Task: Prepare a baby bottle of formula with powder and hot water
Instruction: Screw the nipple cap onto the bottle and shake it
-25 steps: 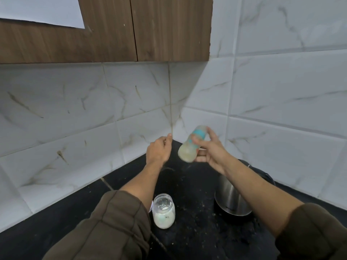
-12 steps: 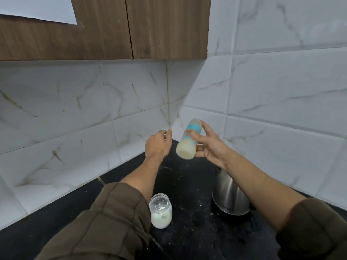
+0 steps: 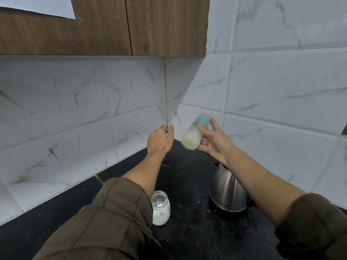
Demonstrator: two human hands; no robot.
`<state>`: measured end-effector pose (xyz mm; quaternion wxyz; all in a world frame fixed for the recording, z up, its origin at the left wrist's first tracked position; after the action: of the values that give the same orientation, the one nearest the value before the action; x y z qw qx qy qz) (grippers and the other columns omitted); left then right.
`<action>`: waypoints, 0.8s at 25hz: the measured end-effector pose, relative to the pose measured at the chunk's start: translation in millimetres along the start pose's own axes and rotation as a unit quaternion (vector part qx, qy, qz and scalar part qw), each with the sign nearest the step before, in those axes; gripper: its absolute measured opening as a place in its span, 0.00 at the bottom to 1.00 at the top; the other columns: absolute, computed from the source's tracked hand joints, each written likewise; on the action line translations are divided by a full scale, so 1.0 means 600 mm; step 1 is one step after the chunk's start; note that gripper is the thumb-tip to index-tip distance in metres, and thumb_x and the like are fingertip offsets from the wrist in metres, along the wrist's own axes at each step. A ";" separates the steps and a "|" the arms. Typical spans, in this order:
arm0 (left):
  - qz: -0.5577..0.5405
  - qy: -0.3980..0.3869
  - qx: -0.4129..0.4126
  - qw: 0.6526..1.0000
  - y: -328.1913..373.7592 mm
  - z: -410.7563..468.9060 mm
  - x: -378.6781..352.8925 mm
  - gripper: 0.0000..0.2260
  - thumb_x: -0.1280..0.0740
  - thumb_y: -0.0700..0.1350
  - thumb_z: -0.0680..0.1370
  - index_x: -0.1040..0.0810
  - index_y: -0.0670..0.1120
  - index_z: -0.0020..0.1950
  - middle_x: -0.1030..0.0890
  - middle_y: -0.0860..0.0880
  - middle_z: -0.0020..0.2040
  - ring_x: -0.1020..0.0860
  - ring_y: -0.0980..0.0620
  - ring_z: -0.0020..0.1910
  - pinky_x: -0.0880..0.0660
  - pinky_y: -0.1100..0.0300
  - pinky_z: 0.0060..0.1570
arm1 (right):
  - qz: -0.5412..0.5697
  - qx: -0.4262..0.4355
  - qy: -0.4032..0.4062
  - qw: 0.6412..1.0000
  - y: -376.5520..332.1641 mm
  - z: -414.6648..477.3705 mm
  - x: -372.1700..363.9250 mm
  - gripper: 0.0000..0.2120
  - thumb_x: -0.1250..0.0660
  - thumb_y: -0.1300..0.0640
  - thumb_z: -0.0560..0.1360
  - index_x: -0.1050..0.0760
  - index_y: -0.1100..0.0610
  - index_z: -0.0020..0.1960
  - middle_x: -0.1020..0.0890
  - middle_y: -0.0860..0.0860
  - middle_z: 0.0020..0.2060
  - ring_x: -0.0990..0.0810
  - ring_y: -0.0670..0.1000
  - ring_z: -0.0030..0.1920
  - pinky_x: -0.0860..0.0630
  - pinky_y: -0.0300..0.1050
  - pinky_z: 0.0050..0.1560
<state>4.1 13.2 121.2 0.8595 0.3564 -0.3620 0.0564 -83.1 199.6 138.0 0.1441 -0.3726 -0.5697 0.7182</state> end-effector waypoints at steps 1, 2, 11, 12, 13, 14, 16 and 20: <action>-0.004 0.002 0.003 1.000 0.001 -0.003 -0.001 0.23 0.47 0.58 0.85 0.20 0.45 0.63 0.15 0.45 0.54 0.19 0.43 0.54 0.27 0.53 0.51 | 0.057 0.016 0.050 0.997 -0.004 0.007 0.008 0.33 0.24 0.54 0.76 0.35 0.50 0.77 0.20 0.61 0.66 0.12 0.60 0.51 0.15 0.54 0.43; -0.006 0.004 0.004 1.000 0.002 -0.004 -0.002 0.23 0.47 0.58 0.85 0.20 0.46 0.63 0.15 0.46 0.54 0.19 0.43 0.54 0.27 0.54 0.50 | 0.095 0.026 0.080 0.992 -0.005 0.012 0.013 0.29 0.26 0.55 0.78 0.33 0.52 0.75 0.20 0.62 0.67 0.12 0.60 0.51 0.15 0.54 0.43; -0.013 0.007 -0.008 1.000 0.006 -0.005 -0.005 0.23 0.48 0.58 0.85 0.20 0.46 0.65 0.15 0.46 0.56 0.19 0.44 0.55 0.25 0.53 0.52 | 0.032 0.015 0.036 0.999 -0.003 -0.006 0.006 0.34 0.25 0.55 0.76 0.35 0.50 0.78 0.19 0.61 0.67 0.12 0.60 0.51 0.14 0.53 0.42; -0.013 0.006 -0.007 1.000 0.006 -0.008 -0.004 0.23 0.48 0.58 0.85 0.20 0.46 0.65 0.15 0.46 0.55 0.19 0.44 0.55 0.25 0.53 0.53 | 0.070 0.026 0.072 0.995 -0.005 -0.001 0.009 0.30 0.26 0.55 0.78 0.33 0.52 0.76 0.20 0.62 0.67 0.11 0.59 0.51 0.15 0.53 0.43; -0.013 0.005 -0.006 1.000 0.005 -0.009 -0.001 0.23 0.48 0.58 0.85 0.20 0.46 0.65 0.15 0.46 0.55 0.19 0.45 0.55 0.25 0.53 0.53 | 0.087 0.027 0.075 0.993 -0.005 0.000 0.007 0.26 0.27 0.55 0.79 0.31 0.54 0.73 0.20 0.62 0.67 0.11 0.59 0.50 0.15 0.53 0.44; -0.012 0.004 -0.006 1.000 0.003 -0.008 0.000 0.23 0.48 0.58 0.85 0.20 0.46 0.65 0.15 0.46 0.55 0.19 0.44 0.55 0.25 0.53 0.53 | 0.077 0.017 0.049 0.996 -0.003 -0.003 0.001 0.24 0.27 0.55 0.79 0.30 0.53 0.72 0.21 0.63 0.68 0.12 0.59 0.50 0.14 0.53 0.43; -0.008 0.001 -0.011 1.000 0.001 -0.008 0.000 0.23 0.47 0.58 0.85 0.20 0.45 0.65 0.15 0.46 0.55 0.19 0.44 0.55 0.26 0.53 0.52 | -0.004 -0.016 -0.057 0.998 0.000 -0.020 -0.012 0.28 0.27 0.55 0.77 0.32 0.49 0.75 0.19 0.61 0.65 0.12 0.59 0.52 0.14 0.54 0.43; -0.003 0.003 -0.014 1.000 -0.005 -0.008 0.005 0.23 0.48 0.58 0.85 0.20 0.45 0.64 0.15 0.46 0.54 0.19 0.44 0.54 0.24 0.52 0.51 | -0.014 0.007 -0.064 0.998 -0.001 -0.026 -0.012 0.32 0.27 0.57 0.77 0.34 0.47 0.78 0.17 0.59 0.63 0.12 0.59 0.51 0.14 0.53 0.41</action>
<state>10.0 13.6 119.1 0.8658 0.3449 -0.3590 0.0503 -67.6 206.3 140.0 0.1198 -0.3175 -0.5780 0.7422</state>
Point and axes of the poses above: each hand's wrist, its own z-axis towards the middle knuckle, its own x-axis out of the back of the hand, y = z × x, the point moved 3 cm from there along z, towards the middle knuckle
